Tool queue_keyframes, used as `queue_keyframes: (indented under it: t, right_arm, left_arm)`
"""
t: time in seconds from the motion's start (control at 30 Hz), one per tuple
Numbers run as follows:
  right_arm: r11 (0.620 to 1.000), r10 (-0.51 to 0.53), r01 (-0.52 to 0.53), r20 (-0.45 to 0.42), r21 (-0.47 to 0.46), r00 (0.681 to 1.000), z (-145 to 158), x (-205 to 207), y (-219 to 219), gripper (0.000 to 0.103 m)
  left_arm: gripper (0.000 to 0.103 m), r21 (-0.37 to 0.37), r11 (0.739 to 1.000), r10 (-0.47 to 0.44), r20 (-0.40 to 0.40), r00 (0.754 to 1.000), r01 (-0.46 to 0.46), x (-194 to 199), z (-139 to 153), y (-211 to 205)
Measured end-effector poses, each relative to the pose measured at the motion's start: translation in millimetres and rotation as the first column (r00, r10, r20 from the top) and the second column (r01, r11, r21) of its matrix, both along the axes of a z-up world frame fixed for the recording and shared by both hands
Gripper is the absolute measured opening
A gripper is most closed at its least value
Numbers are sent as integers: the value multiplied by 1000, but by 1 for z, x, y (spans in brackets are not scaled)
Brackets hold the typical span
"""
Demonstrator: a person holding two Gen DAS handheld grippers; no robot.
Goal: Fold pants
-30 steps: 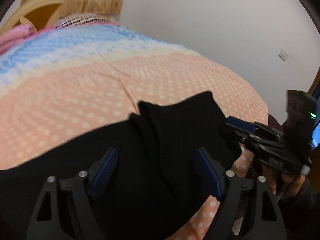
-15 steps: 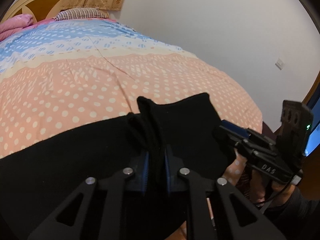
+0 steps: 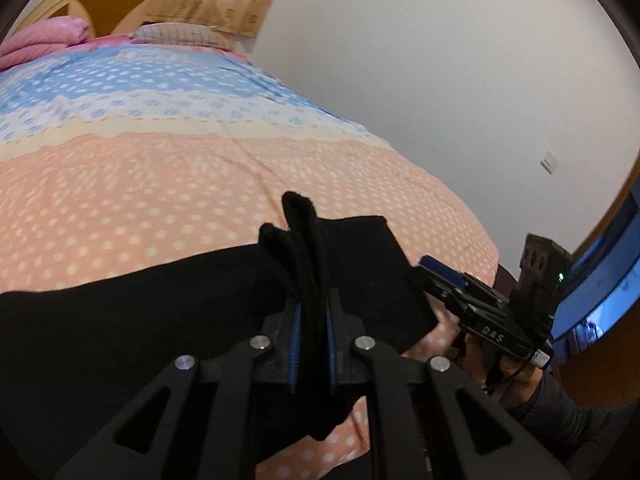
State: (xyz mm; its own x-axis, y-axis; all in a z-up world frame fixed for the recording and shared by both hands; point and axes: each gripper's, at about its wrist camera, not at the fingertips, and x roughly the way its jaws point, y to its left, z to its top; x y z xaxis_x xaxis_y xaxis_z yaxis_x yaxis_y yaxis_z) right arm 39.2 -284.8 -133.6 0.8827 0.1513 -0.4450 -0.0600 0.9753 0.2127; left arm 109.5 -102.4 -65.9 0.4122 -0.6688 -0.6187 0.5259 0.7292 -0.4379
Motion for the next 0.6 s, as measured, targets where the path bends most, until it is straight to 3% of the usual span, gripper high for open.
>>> queue_keyframes:
  t: [0.23,0.6]
  right_arm:
    - [996,73,-73,-13,-55,997,-4,2,20,55]
    - [993,70,-75,-59,-86,996,-12,8,28,58]
  left_arm:
    - [11,2,997,76,-33,997,-76,7,-13,36]
    - [11,93,987,134,-7,991,-133,3,-32,48]
